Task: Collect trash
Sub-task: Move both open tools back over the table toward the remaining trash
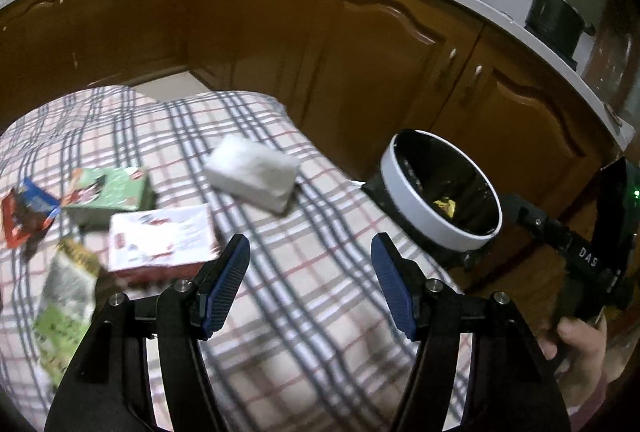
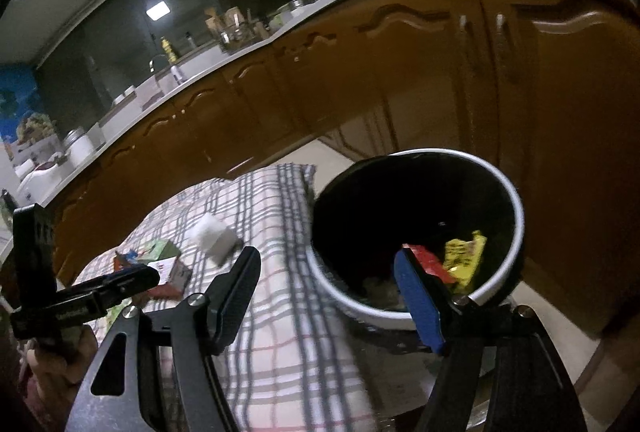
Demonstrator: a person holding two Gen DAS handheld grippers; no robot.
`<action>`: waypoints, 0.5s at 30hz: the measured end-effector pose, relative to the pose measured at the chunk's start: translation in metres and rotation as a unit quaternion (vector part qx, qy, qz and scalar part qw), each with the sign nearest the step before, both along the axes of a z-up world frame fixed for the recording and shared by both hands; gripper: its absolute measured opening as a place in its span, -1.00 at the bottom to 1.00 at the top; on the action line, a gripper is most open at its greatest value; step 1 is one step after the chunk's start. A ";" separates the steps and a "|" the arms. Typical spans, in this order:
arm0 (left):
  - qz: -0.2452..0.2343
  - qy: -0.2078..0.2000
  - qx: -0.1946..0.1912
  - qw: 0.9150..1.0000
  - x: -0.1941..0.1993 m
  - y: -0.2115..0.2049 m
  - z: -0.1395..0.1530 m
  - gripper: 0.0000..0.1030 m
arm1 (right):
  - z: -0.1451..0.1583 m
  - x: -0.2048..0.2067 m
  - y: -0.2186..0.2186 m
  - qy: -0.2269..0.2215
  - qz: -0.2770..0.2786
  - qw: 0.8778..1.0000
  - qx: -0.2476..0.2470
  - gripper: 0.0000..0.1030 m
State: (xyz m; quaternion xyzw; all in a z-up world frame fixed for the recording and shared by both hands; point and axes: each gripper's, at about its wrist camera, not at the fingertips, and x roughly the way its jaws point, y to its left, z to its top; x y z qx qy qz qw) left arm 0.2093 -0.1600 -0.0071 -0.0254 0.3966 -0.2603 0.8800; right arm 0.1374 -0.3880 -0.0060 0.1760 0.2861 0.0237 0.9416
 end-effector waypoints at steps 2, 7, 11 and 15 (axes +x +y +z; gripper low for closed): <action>0.007 0.001 -0.002 1.000 -0.004 0.012 -0.001 0.24 | 0.001 0.003 0.011 0.001 0.014 1.000 -0.003 0.38; 0.027 0.001 0.001 1.000 -0.012 0.036 -0.001 0.24 | 0.001 0.008 0.036 0.000 0.045 0.999 -0.005 0.38; 0.048 -0.001 0.002 0.999 -0.016 0.059 -0.002 0.24 | 0.001 0.013 0.055 0.001 0.066 0.998 -0.005 0.38; 0.070 -0.001 0.002 0.998 -0.019 0.084 -0.002 0.24 | 0.000 0.020 0.069 0.003 0.080 0.997 -0.004 0.38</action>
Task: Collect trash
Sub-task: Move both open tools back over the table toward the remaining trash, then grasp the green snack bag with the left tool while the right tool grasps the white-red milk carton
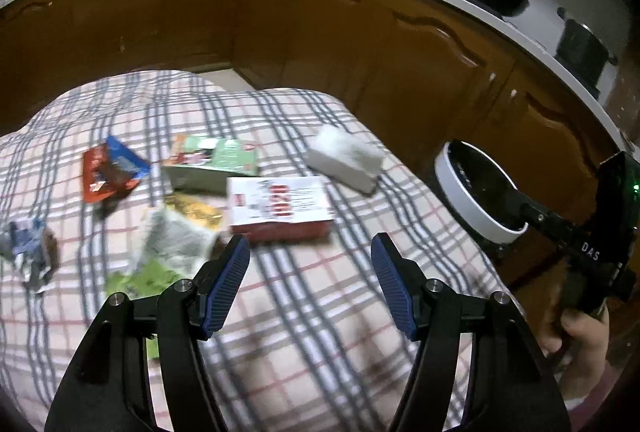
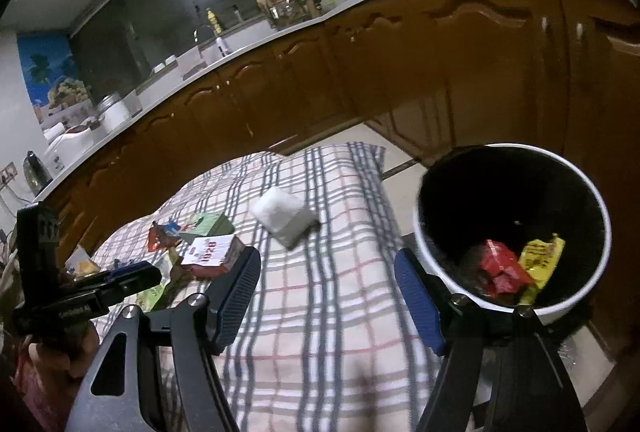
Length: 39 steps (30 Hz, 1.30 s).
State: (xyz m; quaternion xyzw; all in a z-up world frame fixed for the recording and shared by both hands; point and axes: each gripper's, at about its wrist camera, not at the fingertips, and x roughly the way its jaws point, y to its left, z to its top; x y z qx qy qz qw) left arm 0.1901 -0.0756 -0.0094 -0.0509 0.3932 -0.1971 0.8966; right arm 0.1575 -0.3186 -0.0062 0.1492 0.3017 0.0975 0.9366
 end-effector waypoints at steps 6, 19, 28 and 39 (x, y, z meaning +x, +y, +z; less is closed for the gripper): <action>0.023 -0.004 0.007 1.000 -0.003 0.032 0.001 0.24 | -0.001 0.015 0.027 0.007 0.036 0.999 -0.010 0.38; 0.025 0.014 0.041 0.999 0.000 0.069 -0.011 0.24 | -0.012 0.055 0.121 0.020 0.214 0.970 -0.112 0.38; 0.007 0.047 0.065 0.997 0.028 0.073 -0.031 0.24 | -0.026 0.096 0.176 0.022 0.328 0.918 -0.220 0.38; -0.019 0.071 0.069 0.995 0.047 0.069 -0.051 -0.17 | -0.058 0.128 0.193 0.081 0.365 0.894 -0.246 0.29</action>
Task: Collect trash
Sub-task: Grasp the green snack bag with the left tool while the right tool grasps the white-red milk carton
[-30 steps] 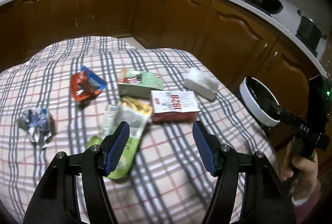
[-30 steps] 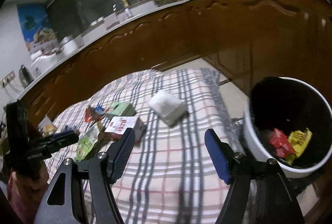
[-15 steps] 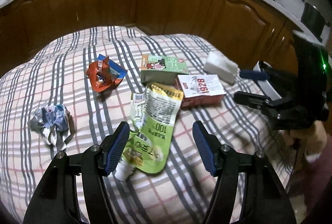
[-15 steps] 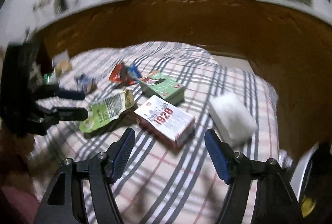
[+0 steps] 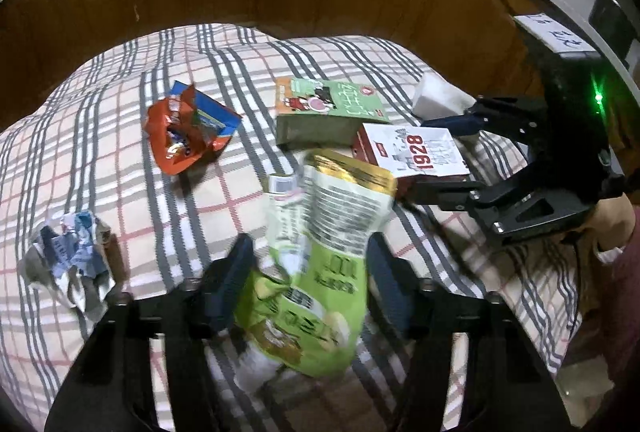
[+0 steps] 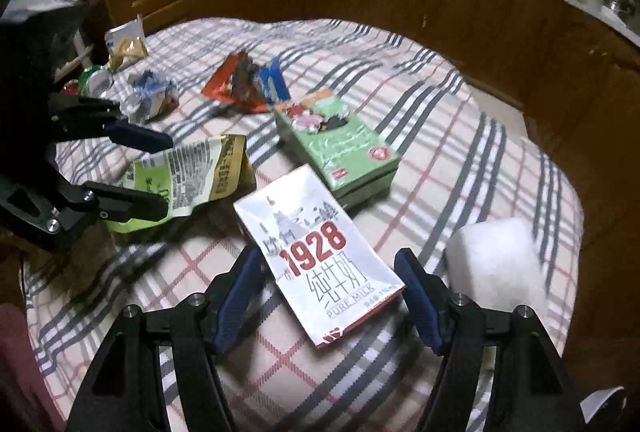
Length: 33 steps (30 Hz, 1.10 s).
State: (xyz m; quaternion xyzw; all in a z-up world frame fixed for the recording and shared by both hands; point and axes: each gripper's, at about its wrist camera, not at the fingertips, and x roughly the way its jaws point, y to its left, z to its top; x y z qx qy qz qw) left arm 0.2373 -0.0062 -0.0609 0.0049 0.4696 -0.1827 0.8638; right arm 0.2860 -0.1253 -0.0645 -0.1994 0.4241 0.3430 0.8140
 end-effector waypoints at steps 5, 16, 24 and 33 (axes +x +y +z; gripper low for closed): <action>-0.001 -0.009 -0.006 1.000 -0.003 0.002 0.002 -0.50 | 0.001 -0.009 -0.013 0.009 -0.037 0.999 0.020 0.15; -0.039 -0.035 0.014 0.999 -0.027 -0.023 0.011 -0.64 | 0.023 -0.061 -0.078 0.030 -0.166 0.973 0.159 -0.04; -0.055 -0.051 -0.005 0.997 -0.039 -0.042 0.027 -0.66 | 0.036 -0.098 -0.120 0.009 -0.228 0.952 0.202 -0.06; -0.089 -0.071 -0.039 0.993 -0.048 -0.080 0.051 -0.66 | 0.055 -0.133 -0.172 -0.028 -0.290 0.925 0.245 -0.07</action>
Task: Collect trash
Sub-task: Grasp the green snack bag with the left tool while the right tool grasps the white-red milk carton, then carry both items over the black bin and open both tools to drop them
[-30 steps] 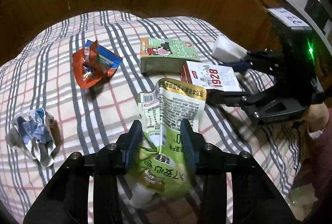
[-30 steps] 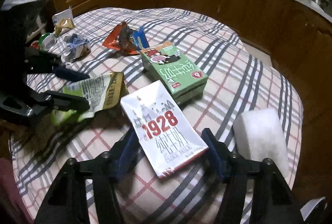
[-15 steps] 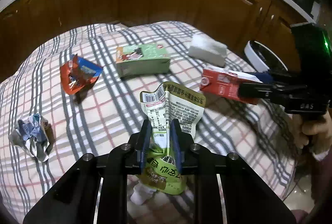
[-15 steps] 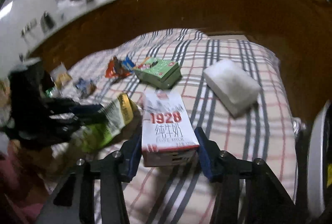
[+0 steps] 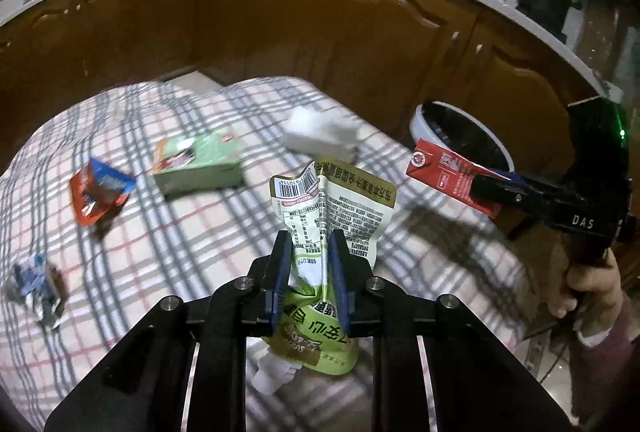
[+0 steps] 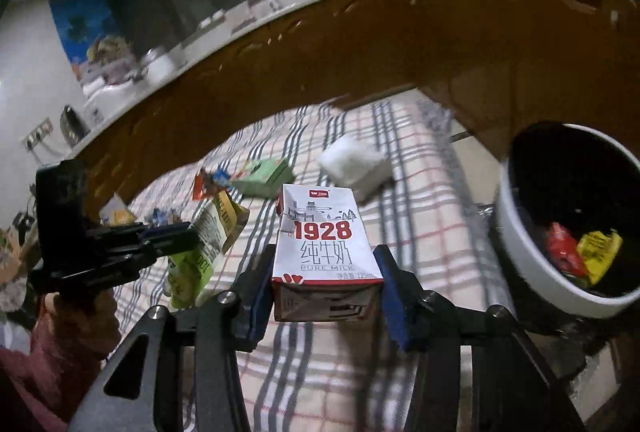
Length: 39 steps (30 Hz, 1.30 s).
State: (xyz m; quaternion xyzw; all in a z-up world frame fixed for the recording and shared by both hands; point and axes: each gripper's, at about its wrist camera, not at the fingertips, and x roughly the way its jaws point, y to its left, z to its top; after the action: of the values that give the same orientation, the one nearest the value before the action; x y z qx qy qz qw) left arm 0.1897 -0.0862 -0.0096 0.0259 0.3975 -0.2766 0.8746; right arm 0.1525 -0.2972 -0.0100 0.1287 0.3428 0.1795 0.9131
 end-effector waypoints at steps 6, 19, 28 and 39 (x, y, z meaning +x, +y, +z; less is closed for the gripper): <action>-0.034 -0.008 -0.015 0.999 0.002 -0.040 0.013 -0.66 | 0.011 -0.015 -0.036 -0.013 -0.046 0.999 0.006 -0.06; -0.087 -0.005 -0.035 0.996 0.010 -0.123 0.031 -0.66 | 0.024 -0.034 -0.105 -0.031 -0.136 0.990 0.006 -0.06; -0.108 0.008 -0.043 0.993 0.030 -0.173 0.041 -0.66 | 0.023 -0.028 -0.134 -0.025 -0.173 0.985 -0.002 -0.06; -0.122 0.029 -0.009 0.992 0.064 -0.234 0.032 -0.66 | 0.016 -0.014 -0.159 -0.005 -0.197 0.980 -0.010 -0.06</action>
State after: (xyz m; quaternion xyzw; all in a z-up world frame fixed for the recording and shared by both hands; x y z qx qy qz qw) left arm 0.2534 -0.3205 0.0225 0.0583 0.4137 -0.3856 0.8226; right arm 0.1387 -0.4566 0.0058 0.1836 0.3084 -0.0064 0.9333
